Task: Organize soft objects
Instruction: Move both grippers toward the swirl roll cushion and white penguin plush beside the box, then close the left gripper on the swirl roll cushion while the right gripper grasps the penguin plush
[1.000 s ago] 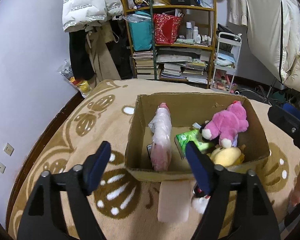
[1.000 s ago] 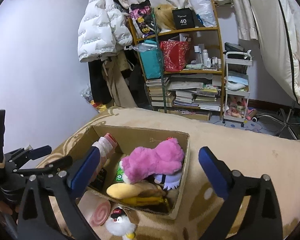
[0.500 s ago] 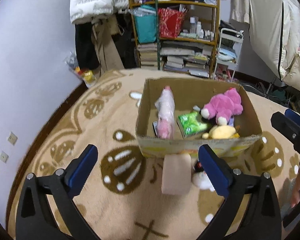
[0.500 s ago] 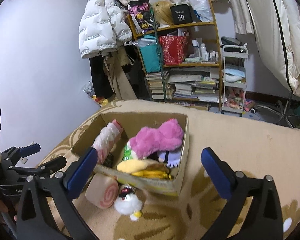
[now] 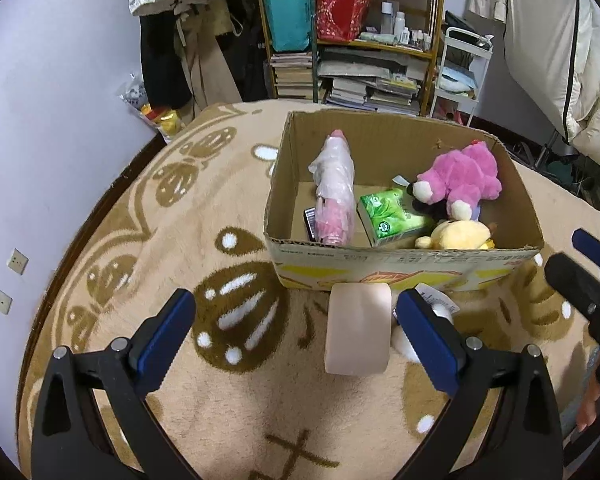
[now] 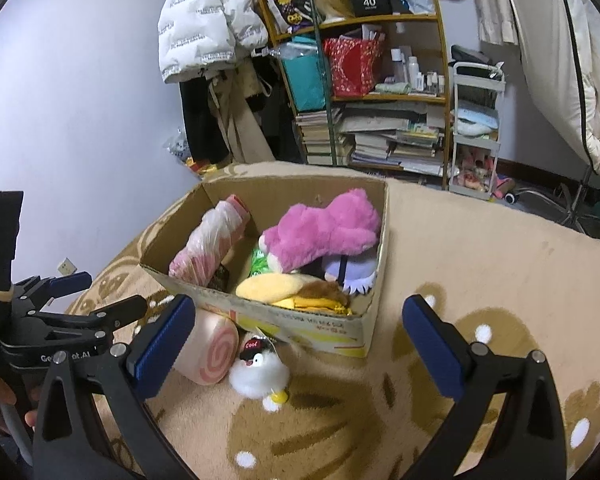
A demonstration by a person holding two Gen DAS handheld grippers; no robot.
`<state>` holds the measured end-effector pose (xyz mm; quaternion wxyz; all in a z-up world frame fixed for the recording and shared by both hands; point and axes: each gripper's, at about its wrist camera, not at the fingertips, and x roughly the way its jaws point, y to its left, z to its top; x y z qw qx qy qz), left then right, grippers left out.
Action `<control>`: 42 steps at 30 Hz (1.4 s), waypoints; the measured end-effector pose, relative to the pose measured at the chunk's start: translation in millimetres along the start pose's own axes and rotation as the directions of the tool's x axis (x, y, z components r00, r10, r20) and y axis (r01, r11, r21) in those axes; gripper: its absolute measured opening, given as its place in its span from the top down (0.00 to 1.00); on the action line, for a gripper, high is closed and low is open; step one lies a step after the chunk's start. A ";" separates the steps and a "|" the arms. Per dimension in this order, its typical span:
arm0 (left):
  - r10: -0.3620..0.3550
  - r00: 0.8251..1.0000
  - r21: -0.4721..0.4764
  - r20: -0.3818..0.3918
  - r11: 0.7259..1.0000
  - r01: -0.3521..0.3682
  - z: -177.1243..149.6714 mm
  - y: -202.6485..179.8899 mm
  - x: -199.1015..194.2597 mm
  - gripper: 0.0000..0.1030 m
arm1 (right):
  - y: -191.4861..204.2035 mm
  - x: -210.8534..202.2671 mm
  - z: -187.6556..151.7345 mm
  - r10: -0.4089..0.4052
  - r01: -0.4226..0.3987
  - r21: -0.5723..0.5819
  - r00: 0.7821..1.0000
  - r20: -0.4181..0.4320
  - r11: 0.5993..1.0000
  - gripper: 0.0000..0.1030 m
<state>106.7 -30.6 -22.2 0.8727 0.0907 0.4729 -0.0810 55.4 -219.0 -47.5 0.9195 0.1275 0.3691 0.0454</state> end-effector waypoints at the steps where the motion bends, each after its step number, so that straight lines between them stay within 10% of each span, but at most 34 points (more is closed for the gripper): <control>1: -0.004 1.000 -0.004 -0.005 1.000 0.004 1.0 0.7 3.2 0.03 | -0.1 3.6 -1.0 -0.001 0.001 -0.001 1.000 -0.013 1.000 0.00; 21: -0.126 0.983 -0.044 -0.135 0.992 0.121 4.5 -4.9 56.6 0.03 | 6.9 59.9 -27.1 0.004 -0.012 -0.033 0.978 -0.209 0.999 0.00; 42: -0.101 0.953 0.019 -0.286 0.994 0.111 -5.8 -22.2 108.4 0.03 | 36.5 110.3 -46.8 0.032 -0.063 -0.082 0.940 -0.339 0.995 0.00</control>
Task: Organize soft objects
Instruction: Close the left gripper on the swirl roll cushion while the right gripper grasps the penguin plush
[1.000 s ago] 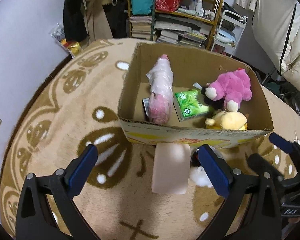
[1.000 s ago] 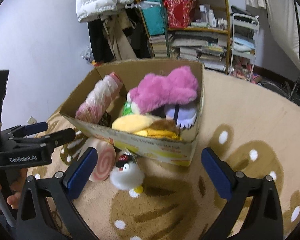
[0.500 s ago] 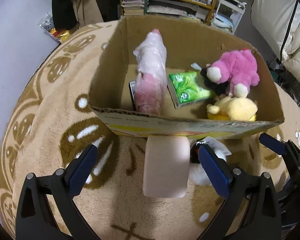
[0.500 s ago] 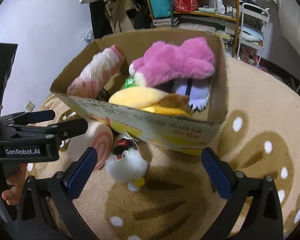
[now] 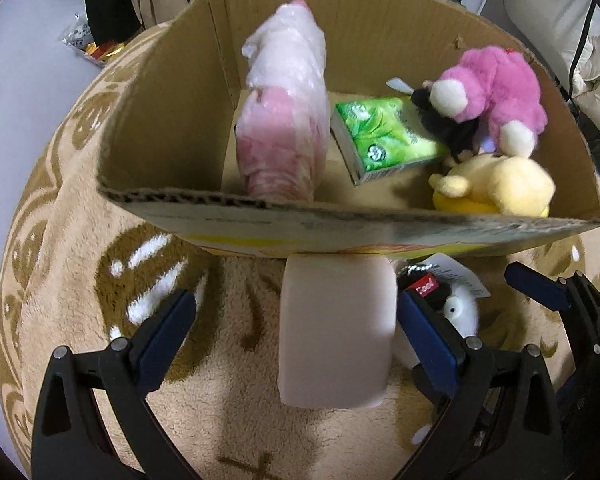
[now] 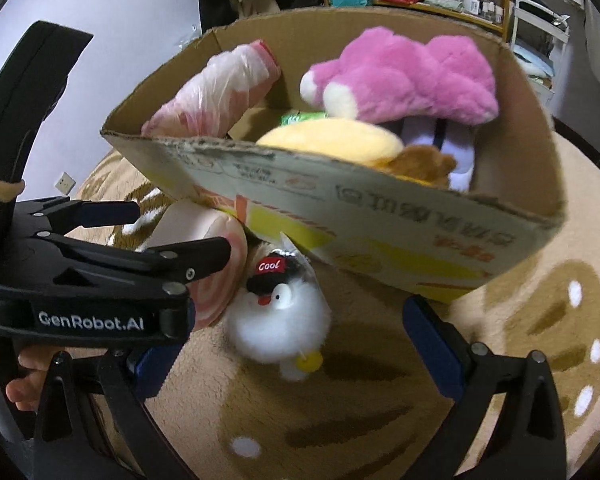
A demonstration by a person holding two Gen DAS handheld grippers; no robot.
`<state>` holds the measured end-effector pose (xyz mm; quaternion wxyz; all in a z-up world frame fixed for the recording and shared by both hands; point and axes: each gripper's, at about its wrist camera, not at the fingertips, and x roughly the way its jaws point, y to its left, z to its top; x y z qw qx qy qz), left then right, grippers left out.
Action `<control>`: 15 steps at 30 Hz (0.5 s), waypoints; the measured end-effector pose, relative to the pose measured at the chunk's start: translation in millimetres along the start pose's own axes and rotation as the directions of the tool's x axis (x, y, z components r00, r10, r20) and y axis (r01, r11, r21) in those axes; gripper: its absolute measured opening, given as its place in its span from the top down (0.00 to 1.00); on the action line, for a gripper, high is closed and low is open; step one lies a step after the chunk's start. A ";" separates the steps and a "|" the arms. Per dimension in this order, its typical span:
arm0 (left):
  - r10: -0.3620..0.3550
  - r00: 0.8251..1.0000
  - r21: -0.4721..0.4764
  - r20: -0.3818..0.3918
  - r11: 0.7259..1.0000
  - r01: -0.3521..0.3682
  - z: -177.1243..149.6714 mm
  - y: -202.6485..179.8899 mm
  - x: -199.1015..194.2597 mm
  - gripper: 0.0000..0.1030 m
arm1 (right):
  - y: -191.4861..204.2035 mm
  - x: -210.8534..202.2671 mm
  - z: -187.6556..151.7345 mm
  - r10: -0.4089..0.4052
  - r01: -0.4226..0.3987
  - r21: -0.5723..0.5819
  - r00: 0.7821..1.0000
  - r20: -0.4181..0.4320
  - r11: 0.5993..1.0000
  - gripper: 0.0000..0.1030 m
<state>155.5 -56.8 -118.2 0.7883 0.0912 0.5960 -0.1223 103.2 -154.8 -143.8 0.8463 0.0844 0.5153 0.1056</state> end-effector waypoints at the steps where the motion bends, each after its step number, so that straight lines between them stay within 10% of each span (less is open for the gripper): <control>1: 0.005 1.000 0.001 -0.007 1.000 -0.005 -0.2 -1.0 2.6 0.03 | 0.1 3.6 0.4 0.003 -0.003 0.002 1.000 -0.008 1.000 0.00; 15: -0.038 0.998 -0.041 -0.060 0.999 0.035 0.9 15.5 28.4 0.19 | -7.0 33.0 0.4 -0.040 0.041 0.012 0.996 -0.077 0.999 0.16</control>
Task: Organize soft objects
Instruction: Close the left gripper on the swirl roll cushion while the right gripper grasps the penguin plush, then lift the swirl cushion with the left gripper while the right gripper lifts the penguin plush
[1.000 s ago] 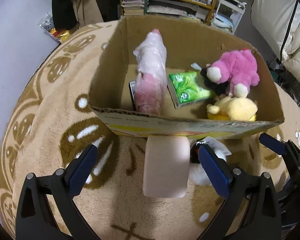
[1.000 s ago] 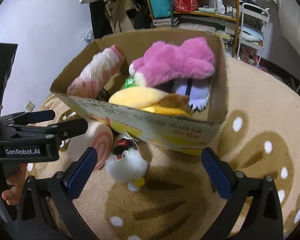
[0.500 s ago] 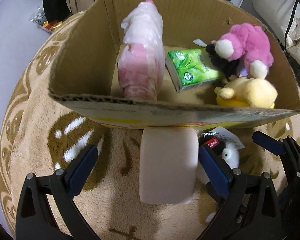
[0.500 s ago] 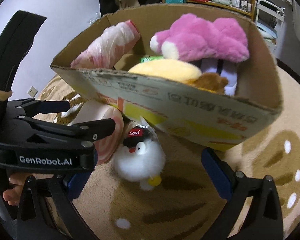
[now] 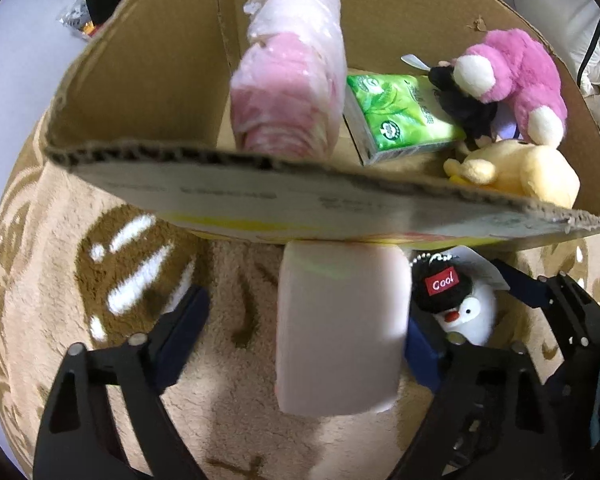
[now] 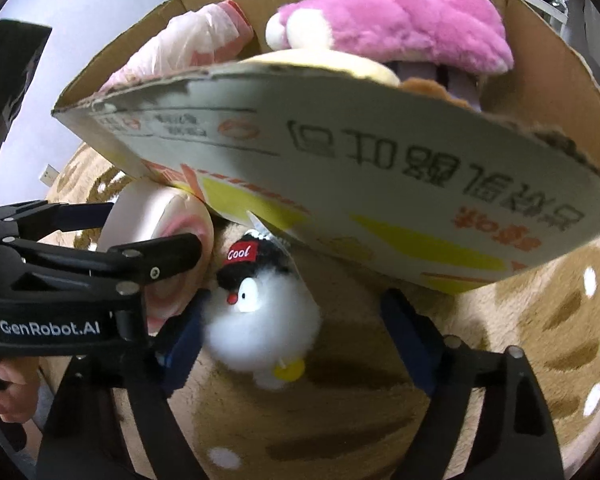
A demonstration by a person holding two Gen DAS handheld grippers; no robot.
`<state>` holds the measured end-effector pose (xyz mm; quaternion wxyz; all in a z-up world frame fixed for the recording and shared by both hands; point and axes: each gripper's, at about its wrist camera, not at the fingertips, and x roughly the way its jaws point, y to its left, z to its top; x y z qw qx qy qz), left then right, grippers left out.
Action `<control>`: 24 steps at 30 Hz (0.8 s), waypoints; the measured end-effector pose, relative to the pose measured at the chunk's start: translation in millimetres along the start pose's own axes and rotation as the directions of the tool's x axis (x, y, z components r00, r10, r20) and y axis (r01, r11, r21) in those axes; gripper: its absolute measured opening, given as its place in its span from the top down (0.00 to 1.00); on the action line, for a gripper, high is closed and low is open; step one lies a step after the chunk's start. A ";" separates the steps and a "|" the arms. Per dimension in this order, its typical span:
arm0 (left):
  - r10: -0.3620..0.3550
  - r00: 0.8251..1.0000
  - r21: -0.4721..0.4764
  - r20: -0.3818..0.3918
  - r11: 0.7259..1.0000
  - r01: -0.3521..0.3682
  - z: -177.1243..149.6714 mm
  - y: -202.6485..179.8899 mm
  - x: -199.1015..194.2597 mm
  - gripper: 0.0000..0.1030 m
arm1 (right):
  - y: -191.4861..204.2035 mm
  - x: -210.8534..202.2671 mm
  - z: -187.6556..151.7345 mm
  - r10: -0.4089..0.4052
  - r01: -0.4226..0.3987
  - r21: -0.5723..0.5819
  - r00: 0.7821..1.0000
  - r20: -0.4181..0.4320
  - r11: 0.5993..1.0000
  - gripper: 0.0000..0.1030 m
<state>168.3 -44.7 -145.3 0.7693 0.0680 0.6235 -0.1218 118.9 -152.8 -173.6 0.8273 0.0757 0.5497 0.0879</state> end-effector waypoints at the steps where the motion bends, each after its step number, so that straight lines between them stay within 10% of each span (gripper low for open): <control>1: -0.002 1.000 -0.006 -0.003 1.000 0.002 -1.0 -1.7 0.7 0.21 | 1.4 0.6 -0.2 -0.005 0.005 -0.010 1.000 -0.001 1.000 0.19; 11: -0.066 0.998 -0.006 0.009 0.998 0.066 -11.9 2.0 -5.1 0.54 | 8.0 -1.9 -5.6 0.034 -0.035 -0.054 0.999 -0.012 0.998 0.59; 24: -0.021 0.998 0.016 0.052 1.000 0.020 -36.1 -6.3 -25.2 0.66 | 11.7 -14.0 -17.3 0.048 -0.049 -0.078 0.999 -0.015 0.996 0.67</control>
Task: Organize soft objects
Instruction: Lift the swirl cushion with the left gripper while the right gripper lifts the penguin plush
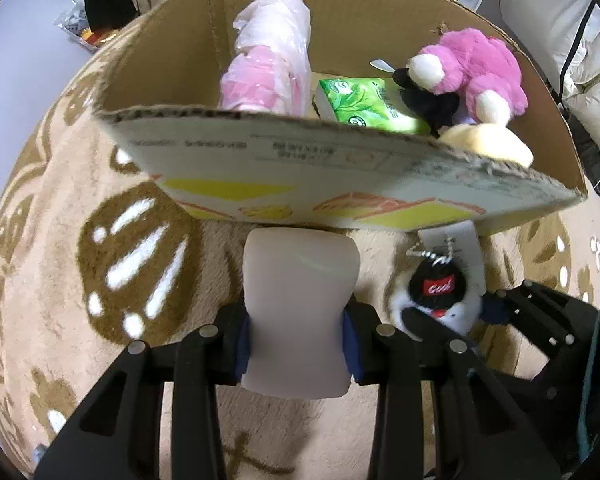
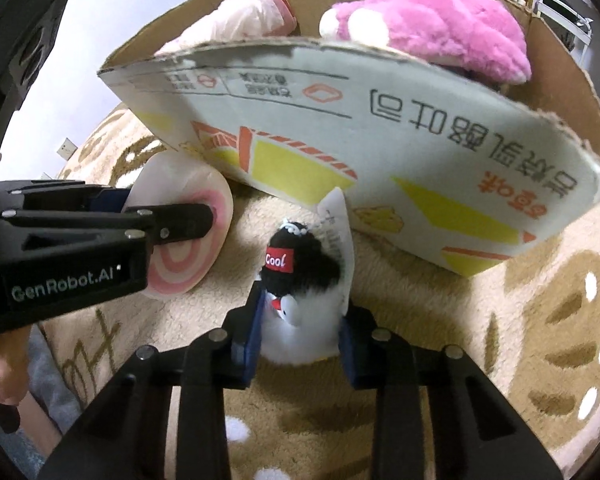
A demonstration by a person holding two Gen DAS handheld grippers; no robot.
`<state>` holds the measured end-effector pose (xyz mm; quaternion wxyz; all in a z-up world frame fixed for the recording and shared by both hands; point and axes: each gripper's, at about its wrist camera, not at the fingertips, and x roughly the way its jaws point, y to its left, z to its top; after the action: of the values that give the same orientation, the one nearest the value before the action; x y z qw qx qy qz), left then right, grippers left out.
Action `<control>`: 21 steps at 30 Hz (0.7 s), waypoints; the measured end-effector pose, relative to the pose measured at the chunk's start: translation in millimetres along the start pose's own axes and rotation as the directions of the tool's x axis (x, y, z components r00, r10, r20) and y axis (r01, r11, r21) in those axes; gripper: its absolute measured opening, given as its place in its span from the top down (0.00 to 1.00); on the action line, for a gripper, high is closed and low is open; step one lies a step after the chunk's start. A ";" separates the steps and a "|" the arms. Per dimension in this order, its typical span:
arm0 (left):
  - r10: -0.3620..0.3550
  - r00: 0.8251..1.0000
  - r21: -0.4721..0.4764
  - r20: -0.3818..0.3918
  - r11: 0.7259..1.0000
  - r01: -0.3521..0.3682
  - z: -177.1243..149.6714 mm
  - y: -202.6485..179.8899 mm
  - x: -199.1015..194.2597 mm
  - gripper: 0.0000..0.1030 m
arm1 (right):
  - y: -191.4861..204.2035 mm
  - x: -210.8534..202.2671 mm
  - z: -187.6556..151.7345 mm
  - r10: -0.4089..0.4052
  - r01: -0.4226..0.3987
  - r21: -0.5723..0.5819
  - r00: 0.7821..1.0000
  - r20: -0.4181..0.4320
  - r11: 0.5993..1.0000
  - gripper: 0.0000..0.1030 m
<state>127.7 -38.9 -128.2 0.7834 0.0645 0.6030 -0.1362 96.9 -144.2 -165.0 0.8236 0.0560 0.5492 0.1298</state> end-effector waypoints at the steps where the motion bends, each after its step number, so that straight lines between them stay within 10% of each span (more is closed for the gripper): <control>1: 0.005 1.000 0.000 0.004 1.000 -0.005 -3.1 0.1 -2.6 0.66 | 0.0 -2.3 -0.5 -0.002 0.002 0.002 1.000 0.004 1.000 0.67; 21: 0.164 0.941 -0.016 0.297 0.986 -0.166 -33.5 -10.2 -106.8 0.66 | -11.1 -104.9 -9.5 -0.065 0.052 0.058 0.966 0.250 0.997 0.67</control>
<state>68.5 -25.3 -33.6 0.8734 0.0970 0.4703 -0.0809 51.8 -184.2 -78.0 0.8885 0.0768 0.4447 0.0832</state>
